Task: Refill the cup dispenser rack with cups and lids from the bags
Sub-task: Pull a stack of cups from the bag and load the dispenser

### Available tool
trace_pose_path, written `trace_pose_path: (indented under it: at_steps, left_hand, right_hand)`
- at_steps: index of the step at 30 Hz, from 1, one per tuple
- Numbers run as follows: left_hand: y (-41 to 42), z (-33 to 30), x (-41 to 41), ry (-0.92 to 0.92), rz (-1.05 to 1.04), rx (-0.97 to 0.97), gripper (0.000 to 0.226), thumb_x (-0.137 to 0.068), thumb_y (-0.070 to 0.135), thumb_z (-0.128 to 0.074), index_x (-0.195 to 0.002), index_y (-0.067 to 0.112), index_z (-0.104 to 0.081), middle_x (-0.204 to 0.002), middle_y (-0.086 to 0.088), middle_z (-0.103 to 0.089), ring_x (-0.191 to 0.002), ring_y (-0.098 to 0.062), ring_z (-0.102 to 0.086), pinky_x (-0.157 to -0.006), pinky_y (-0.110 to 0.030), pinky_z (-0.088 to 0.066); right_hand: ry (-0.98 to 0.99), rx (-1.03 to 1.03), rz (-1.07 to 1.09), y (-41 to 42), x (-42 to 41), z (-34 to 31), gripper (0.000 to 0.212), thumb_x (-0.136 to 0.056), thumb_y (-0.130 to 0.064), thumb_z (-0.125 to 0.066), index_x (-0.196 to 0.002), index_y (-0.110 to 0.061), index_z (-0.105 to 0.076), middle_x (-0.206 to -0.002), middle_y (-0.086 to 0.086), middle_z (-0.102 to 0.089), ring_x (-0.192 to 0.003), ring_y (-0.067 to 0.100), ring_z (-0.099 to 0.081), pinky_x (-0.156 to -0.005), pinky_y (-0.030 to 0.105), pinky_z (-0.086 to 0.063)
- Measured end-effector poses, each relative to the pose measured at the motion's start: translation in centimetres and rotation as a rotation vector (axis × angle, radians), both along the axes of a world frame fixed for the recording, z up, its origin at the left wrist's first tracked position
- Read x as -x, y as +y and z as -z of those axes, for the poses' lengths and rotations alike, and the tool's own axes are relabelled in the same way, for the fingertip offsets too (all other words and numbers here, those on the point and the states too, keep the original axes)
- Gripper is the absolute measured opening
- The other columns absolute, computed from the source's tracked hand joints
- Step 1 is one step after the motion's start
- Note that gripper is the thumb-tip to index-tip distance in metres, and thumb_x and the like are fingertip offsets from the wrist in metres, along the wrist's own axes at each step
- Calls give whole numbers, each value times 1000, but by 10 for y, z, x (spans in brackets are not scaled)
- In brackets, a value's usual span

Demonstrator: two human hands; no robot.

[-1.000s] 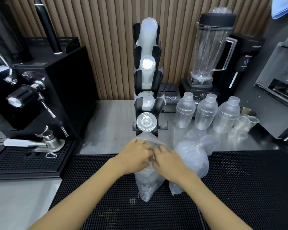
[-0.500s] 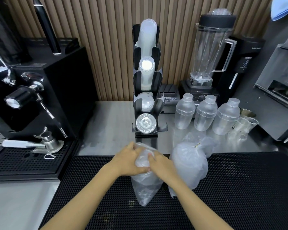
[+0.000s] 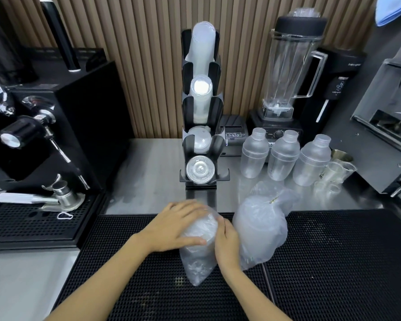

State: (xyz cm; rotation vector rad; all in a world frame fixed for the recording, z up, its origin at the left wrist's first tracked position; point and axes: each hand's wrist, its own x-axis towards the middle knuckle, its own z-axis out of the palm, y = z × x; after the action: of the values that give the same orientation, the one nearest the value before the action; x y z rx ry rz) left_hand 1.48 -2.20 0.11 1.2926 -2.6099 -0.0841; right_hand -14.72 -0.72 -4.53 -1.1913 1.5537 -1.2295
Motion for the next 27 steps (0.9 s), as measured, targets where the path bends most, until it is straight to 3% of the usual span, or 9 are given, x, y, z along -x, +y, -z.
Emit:
trace_pose_path:
  at_steps: [4,7,9,12,16,21,24,25,27]
  left_hand:
    - [3,-5,-6,-49,119,-18,86,-74,78,-49,-134,18,-40,-146,5,-35,-136,-9,-27,-114,-26,-19]
    - [4,-8,-12,-99,223,178,51,-84,63,-51,-104,17,-51,-114,0,-53,-110,-17,-46,-101,-28,-30]
    - [10,-7,-15,-122,273,226,29,-89,50,-53,-90,22,-45,-91,5,-54,-89,-17,-49,-90,-29,-34]
    - [23,7,-15,-111,294,283,14,-84,20,-56,-81,23,-43,-71,7,-49,-69,-16,-47,-81,-29,-36]
    - [42,41,-17,2,203,444,11,-81,11,-58,-88,19,-64,-76,5,-59,-76,-16,-51,-92,-32,-42]
    - [62,72,-29,301,-25,246,24,-90,34,-60,-107,22,-72,-109,11,-69,-112,-7,-59,-103,-21,-42]
    - [58,50,-16,661,-272,194,30,-89,44,-57,-81,22,-76,-87,17,-72,-87,4,-65,-84,-15,-50]
    - [53,40,-12,717,-347,210,30,-86,44,-60,-75,20,-73,-81,16,-69,-81,5,-62,-79,-15,-50]
    - [41,27,-4,719,-413,194,20,-81,42,-63,-81,23,-69,-89,14,-61,-89,2,-56,-85,-13,-43]
  right_hand:
    - [153,313,8,21,-3,3,38,-94,-44,-33,-113,-23,-58,-119,-10,-55,-114,0,-47,-103,17,-33]
    - [203,340,-49,22,1,9,49,-88,-59,-32,-110,-23,-56,-126,-9,-47,-120,1,-40,-106,11,-25]
    - [184,342,-55,20,5,10,42,-88,-54,-36,-97,-18,-55,-112,-2,-51,-108,1,-46,-99,14,-33]
    - [178,282,-59,20,7,12,40,-88,-46,-34,-91,-12,-56,-103,0,-51,-99,1,-47,-89,5,-32]
    - [199,149,-42,21,6,20,39,-89,-34,-40,-93,-2,-62,-109,-2,-51,-100,11,-50,-92,11,-32]
    - [179,122,-1,20,3,13,19,-93,-14,-44,-86,-4,-58,-99,2,-56,-92,17,-53,-89,25,-39]
    - [168,198,58,22,-1,1,20,-90,-35,-43,-93,-16,-50,-90,-1,-56,-84,15,-54,-78,30,-45]
    - [213,256,62,22,-2,-1,23,-89,-39,-43,-98,-18,-48,-95,-1,-54,-88,14,-53,-81,30,-46]
    - [371,397,50,22,-5,-3,27,-87,-38,-44,-103,-17,-51,-107,1,-52,-99,14,-49,-88,27,-42]
